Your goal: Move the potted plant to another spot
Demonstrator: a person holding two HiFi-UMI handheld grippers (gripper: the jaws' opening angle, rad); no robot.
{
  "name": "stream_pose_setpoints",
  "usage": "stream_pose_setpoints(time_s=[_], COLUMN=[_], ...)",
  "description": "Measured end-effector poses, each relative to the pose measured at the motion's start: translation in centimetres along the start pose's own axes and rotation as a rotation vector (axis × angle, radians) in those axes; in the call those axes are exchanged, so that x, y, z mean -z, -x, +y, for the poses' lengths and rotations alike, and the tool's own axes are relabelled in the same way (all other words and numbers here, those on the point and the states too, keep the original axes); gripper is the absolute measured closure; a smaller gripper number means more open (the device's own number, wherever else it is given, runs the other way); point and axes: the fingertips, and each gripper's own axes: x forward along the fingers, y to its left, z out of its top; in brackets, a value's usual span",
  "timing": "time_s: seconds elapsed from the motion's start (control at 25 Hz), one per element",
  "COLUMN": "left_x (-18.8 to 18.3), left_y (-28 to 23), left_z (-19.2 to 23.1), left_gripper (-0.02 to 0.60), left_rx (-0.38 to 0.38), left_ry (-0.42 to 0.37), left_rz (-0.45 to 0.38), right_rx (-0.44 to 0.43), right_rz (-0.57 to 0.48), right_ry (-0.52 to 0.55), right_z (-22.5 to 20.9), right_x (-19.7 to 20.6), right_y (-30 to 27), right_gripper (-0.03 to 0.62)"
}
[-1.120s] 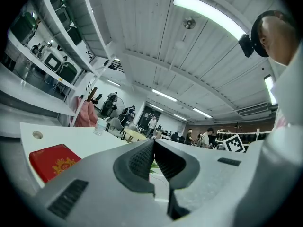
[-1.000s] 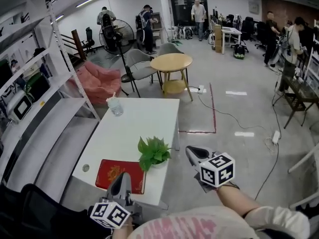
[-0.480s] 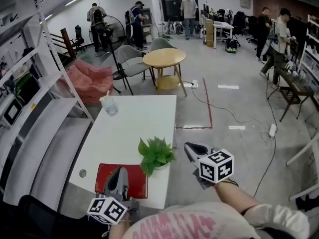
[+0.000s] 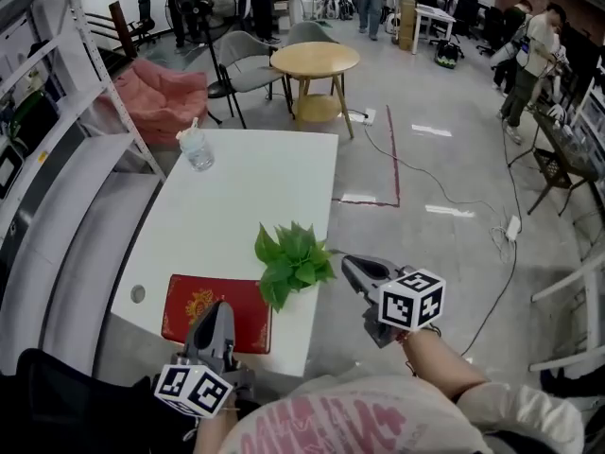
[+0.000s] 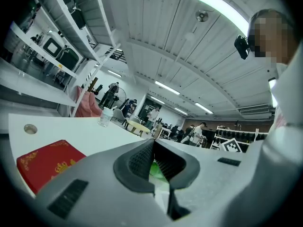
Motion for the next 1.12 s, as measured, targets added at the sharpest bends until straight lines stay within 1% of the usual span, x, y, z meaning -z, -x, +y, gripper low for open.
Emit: stream_pose_setpoints(time_s=[0.24, 0.32, 0.4, 0.48, 0.56, 0.8, 0.84, 0.92, 0.96, 1.08, 1.12], left_x=[1.9, 3.0, 4.0, 5.0, 5.8, 8.0, 8.3, 8.6, 8.8, 8.9, 8.9], left_y=[1.1, 1.4, 1.6, 1.5, 1.3, 1.1, 1.1, 1.2, 1.3, 1.3, 1.3], left_z=[1.6, 2.2, 2.6, 2.8, 2.9, 3.4, 3.4, 3.5, 3.6, 3.7, 3.7], left_gripper=[0.578, 0.578, 0.578, 0.578, 0.578, 0.578, 0.578, 0.578, 0.578, 0.578, 0.578], left_rx=[-0.058, -0.082, -0.099, -0.107, -0.108, -0.122, -0.125, -0.131, -0.134, -0.136, -0.134], left_ry=[0.031, 0.054, 0.075, 0.089, 0.099, 0.125, 0.128, 0.13, 0.13, 0.13, 0.129], left_rz=[-0.005, 0.012, 0.03, 0.047, 0.064, 0.094, 0.098, 0.105, 0.108, 0.113, 0.113], right_rx=[-0.012, -0.009, -0.004, -0.003, -0.011, -0.047, -0.064, -0.105, -0.125, -0.169, -0.179], right_rz=[0.064, 0.093, 0.123, 0.152, 0.174, 0.224, 0.234, 0.26, 0.269, 0.277, 0.274], right_ry=[-0.033, -0.02, 0.017, 0.044, 0.05, 0.018, 0.016, 0.018, 0.027, 0.09, 0.117], right_z=[-0.8, -1.1, -1.3, -1.4, -1.5, -1.5, -1.4, -0.9, -0.6, 0.5, 0.8], right_x=[2.8, 4.0, 5.0, 6.0, 6.9, 9.4, 9.7, 10.4, 10.7, 11.0, 11.0], right_y=[-1.9, -2.3, -2.8, -3.2, -3.5, -4.2, -4.3, -4.5, -4.7, -5.6, -5.9], right_gripper=[0.588, 0.588, 0.588, 0.588, 0.588, 0.586, 0.568, 0.425, 0.369, 0.18, 0.132])
